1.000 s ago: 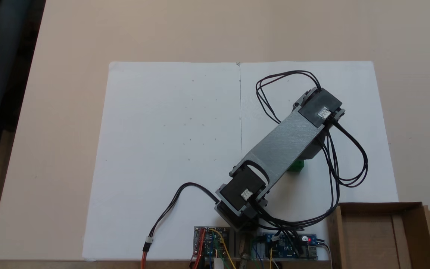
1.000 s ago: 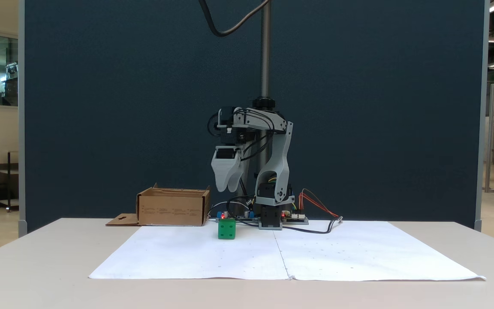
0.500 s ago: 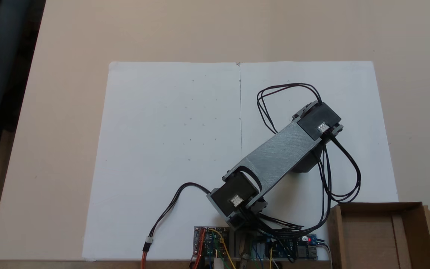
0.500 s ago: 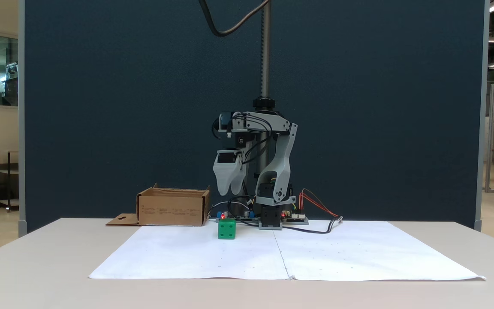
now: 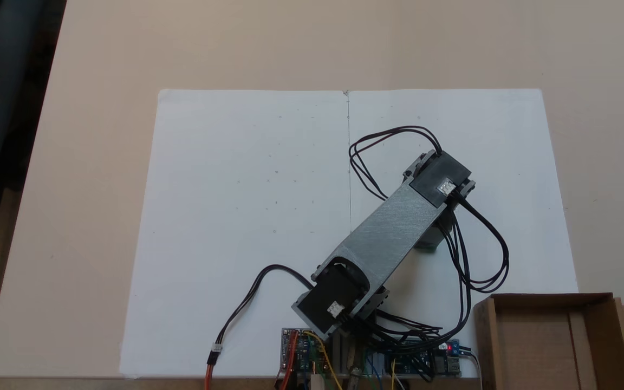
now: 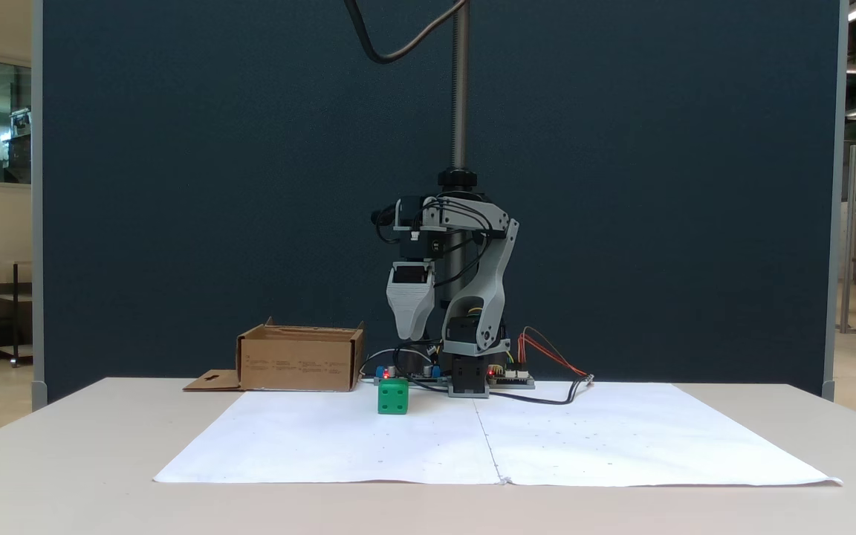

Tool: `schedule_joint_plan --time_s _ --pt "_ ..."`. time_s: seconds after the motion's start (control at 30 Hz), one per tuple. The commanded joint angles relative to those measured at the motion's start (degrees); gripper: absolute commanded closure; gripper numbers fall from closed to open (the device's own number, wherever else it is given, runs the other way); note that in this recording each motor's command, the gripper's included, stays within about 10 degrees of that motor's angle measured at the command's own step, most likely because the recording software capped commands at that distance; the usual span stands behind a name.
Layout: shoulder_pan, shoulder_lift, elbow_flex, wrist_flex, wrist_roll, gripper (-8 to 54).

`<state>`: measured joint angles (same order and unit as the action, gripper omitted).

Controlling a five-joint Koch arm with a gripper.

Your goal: Grasp a green dice and put it in the bin.

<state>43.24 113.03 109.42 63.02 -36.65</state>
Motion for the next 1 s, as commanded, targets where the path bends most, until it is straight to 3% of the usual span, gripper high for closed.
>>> schedule_joint_plan --time_s 0.0,0.4,0.97 --pt "0.88 0.79 -0.26 -3.16 -7.29 -1.7" --pt "6.5 -1.49 2.55 -5.89 -16.26 -2.5" --pt "5.89 -1.05 8.26 -8.0 -19.07 -3.9"
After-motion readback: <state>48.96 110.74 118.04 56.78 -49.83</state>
